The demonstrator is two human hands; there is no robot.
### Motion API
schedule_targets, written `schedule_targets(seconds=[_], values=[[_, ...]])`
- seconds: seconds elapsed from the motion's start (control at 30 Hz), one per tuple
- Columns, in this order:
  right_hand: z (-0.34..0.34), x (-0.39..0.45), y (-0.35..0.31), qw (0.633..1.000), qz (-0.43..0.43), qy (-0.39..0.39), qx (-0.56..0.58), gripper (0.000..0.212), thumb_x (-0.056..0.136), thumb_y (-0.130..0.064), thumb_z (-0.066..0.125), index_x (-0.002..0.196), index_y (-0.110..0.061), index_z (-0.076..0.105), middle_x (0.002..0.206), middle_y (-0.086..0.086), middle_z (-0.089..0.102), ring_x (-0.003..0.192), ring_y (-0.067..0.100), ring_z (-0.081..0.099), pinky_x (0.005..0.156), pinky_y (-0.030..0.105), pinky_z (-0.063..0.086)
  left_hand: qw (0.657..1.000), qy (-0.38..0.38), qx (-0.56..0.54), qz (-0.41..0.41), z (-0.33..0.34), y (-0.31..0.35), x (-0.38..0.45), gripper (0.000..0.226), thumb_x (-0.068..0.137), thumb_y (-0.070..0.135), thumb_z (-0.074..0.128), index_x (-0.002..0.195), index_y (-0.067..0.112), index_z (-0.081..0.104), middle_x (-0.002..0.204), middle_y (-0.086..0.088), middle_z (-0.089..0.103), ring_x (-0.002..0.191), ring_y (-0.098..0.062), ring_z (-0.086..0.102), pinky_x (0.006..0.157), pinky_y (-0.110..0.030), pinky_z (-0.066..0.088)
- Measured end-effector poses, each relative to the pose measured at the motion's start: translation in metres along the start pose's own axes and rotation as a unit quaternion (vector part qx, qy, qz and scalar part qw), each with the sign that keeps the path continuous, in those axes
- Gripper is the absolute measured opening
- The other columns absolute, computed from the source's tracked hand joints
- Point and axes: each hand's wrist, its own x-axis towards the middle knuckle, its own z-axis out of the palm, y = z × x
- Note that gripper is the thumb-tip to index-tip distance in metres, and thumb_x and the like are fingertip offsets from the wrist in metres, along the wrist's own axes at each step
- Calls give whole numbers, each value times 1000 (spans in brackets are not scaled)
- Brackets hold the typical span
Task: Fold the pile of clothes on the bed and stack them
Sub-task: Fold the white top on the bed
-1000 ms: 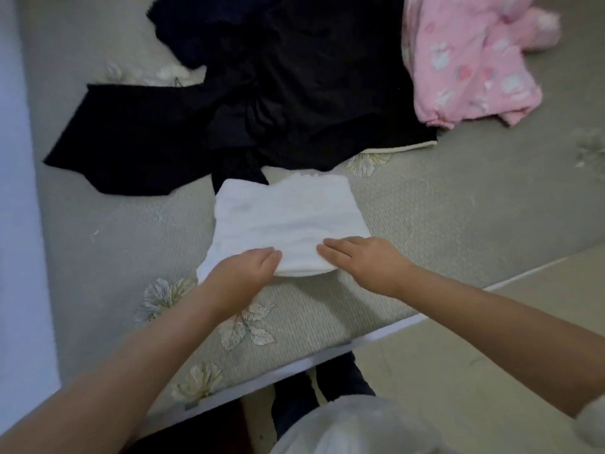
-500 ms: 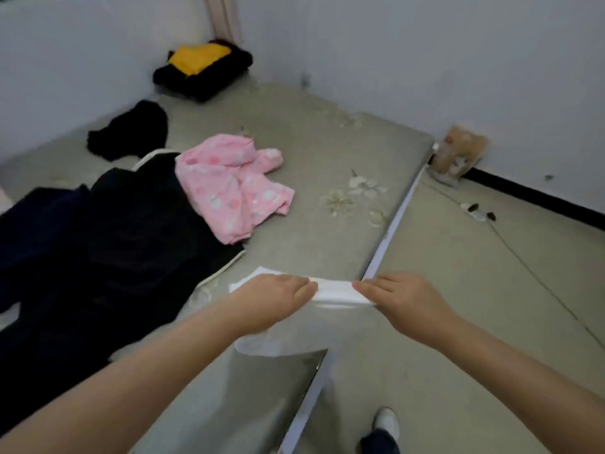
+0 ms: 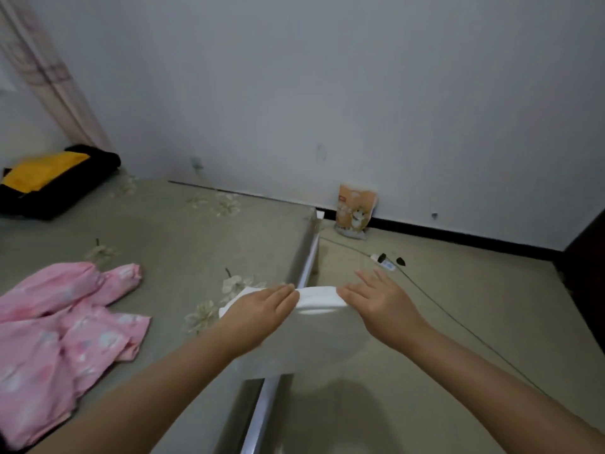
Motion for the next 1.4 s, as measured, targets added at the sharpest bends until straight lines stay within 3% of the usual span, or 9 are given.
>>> schedule_targets(seconds=[0.2,0.7,0.83,0.97,1.03,1.1,1.13,1.2,1.4], values=[[68,70,113,999,3,-3,46,55,29,11,87,80,-3,75,75,10,73,60,20,69,45,22,52,997,64,21,-31,39,-86,117,68,18,13,93,84,8,75,91,-8,73,82,-16,71,57,-20,53],[250,234,385,1000,18,8,7,54,31,20,82,82,2,74,81,17,72,69,28,71,51,31,55,998,43,43,-22,142,-311,399,63,29,1,91,89,-1,72,93,-18,71,84,-27,70,59,-31,57],[320,277,465,999,-18,-22,37,52,32,17,85,81,4,73,79,19,72,63,29,70,46,33,54,994,-9,65,-83,181,-362,474,66,73,-6,69,131,-4,38,129,-34,46,119,-41,49,91,-41,50],[389,317,530,991,-92,-59,78,41,42,18,77,81,8,71,78,22,70,63,30,69,50,38,56,989,-103,32,-99,210,-399,525,65,32,-7,89,93,-11,68,93,-28,68,80,-36,69,53,-37,56],[419,339,552,985,-133,-65,91,22,59,12,60,76,6,72,73,19,71,59,26,69,51,33,54,985,-134,27,-107,234,-417,544,72,18,-5,90,87,-10,70,86,-26,69,73,-35,69,49,-36,53],[452,356,569,979,-159,-73,106,31,67,2,42,71,1,73,67,14,71,55,23,67,50,27,53,975,-172,19,-139,256,-432,563,79,26,-9,87,101,-15,63,98,-34,64,84,-41,67,59,-38,55],[468,363,576,977,-167,-86,106,35,66,-1,39,69,-1,74,66,11,71,54,21,67,50,27,53,965,-205,-12,-161,270,-441,570,79,46,-13,80,119,-16,50,117,-40,52,104,-46,59,78,-39,53],[505,374,589,969,-188,-114,112,32,63,-1,43,67,-3,74,65,9,71,54,19,68,50,27,53,942,-278,-38,-183,312,-461,578,71,86,-6,48,143,-5,8,149,-30,12,139,-35,22,110,-34,26],[617,415,624,941,-207,-233,129,33,52,8,49,74,1,73,70,14,71,50,24,66,43,25,50,908,-323,-132,-232,414,-523,609,57,97,2,25,145,4,-6,154,-18,2,143,-26,10,112,-32,16]])
